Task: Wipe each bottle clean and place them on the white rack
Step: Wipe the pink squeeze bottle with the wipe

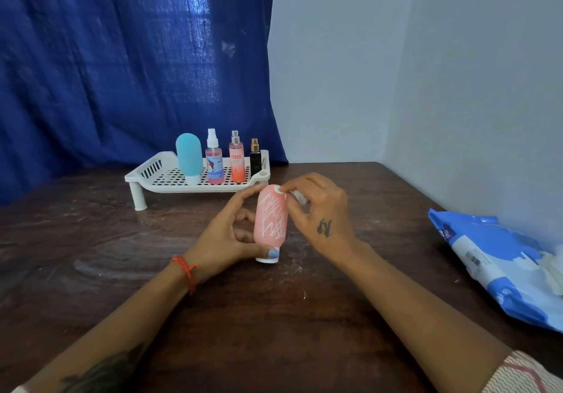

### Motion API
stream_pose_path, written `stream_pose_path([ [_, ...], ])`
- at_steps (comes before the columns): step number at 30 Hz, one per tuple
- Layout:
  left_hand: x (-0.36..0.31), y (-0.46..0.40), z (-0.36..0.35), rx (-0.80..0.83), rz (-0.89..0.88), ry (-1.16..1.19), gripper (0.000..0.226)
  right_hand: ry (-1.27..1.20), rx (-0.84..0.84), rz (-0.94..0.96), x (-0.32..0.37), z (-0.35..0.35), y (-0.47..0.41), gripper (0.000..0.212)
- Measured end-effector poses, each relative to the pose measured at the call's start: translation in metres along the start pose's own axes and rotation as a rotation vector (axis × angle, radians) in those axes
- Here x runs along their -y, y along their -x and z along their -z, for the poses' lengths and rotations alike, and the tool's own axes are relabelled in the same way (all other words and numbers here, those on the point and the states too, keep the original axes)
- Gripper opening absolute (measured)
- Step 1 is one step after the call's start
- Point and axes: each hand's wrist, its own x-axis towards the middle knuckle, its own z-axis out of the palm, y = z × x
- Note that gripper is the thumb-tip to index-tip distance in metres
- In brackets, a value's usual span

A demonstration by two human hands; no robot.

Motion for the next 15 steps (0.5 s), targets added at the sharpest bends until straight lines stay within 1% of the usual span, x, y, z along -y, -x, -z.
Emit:
stream_pose_path([
  [4, -0.0005, 0.0004, -0.0007, -0.005, -0.006, 0.007, 0.096, 0.003, 0.006, -0.018, 0.0043, -0.0019, -0.0007, 0.021],
  [9, -0.0001, 0.0004, -0.0007, -0.024, -0.015, 0.007, 0.092, 0.034, 0.057, 0.148, 0.0056, 0.0005, -0.0005, 0.02],
  [12, 0.0002, 0.0008, -0.0006, -0.022, -0.029, 0.013, 0.092, 0.014, 0.061, 0.137, 0.0042, 0.0041, -0.0017, 0.02],
  [15, -0.0005, 0.0006, -0.0009, -0.02, -0.038, 0.024, 0.092, 0.026, 0.042, 0.091, 0.0005, 0.0039, -0.0011, 0.011],
])
